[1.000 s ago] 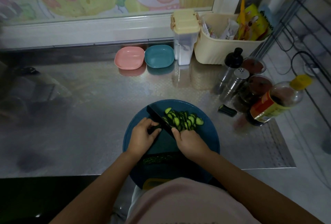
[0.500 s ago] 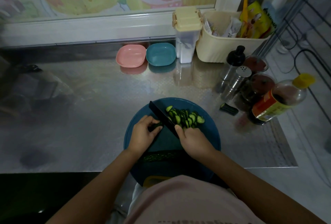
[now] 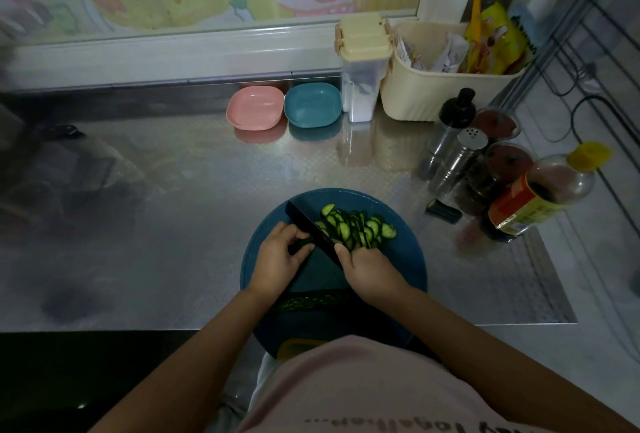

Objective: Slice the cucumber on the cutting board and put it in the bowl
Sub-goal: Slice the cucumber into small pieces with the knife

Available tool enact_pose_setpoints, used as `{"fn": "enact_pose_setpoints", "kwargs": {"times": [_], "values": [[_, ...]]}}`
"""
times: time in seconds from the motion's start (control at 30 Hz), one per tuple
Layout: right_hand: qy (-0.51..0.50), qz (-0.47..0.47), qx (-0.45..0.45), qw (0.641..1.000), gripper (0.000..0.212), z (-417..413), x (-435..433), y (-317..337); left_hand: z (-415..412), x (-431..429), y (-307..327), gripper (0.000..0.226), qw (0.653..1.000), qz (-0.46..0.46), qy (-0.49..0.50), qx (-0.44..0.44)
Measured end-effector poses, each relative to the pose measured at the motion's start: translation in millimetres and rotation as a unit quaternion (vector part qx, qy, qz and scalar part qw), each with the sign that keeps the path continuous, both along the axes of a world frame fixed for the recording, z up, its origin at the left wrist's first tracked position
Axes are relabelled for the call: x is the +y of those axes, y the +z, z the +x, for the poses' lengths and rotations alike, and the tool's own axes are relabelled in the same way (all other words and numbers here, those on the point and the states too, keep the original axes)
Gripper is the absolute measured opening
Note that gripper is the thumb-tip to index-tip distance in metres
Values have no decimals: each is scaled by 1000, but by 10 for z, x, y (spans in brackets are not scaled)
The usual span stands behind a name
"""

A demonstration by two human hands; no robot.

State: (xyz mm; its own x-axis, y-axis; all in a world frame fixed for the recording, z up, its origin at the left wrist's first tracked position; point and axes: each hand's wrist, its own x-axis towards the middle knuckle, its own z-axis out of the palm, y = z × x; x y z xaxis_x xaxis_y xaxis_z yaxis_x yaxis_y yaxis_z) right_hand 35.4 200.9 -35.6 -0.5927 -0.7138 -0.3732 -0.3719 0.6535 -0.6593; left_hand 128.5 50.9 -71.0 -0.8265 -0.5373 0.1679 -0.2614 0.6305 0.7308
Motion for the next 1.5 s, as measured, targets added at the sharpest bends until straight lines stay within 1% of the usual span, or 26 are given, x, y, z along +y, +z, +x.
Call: {"fn": "enact_pose_setpoints", "kwargs": {"times": [0.13, 0.23, 0.4, 0.67, 0.8, 1.0, 1.3, 1.5], "values": [[-7, 7, 5, 1000, 61, -13, 51, -12, 22, -9, -2, 15, 1000, -12, -13, 2], [-10, 7, 3, 1000, 60, -48, 105, 2, 47, -42, -1, 18, 1000, 5, -22, 0], [-3, -8, 0, 1000, 61, -36, 97, 59, 17, -87, 35, 15, 999, 29, -12, -16], [7, -22, -5, 1000, 61, -12, 96, 103, 31, -75, 16, 14, 999, 30, 4, -14], [8, -17, -4, 1000, 61, -9, 98, 88, 25, -76, 26, 13, 1000, 26, 1, -14], [21, 15, 23, 999, 62, 32, 18, 17, 19, -47, 33, 14, 1000, 17, -2, -18], [-9, 17, 0, 1000, 63, -6, 130, 7, 90, -43, 3, 16, 1000, 8, -14, -11], [-9, -11, -7, 1000, 62, 48, 147, 53, 62, -47, 2, 14, 1000, 24, 3, -10]]}}
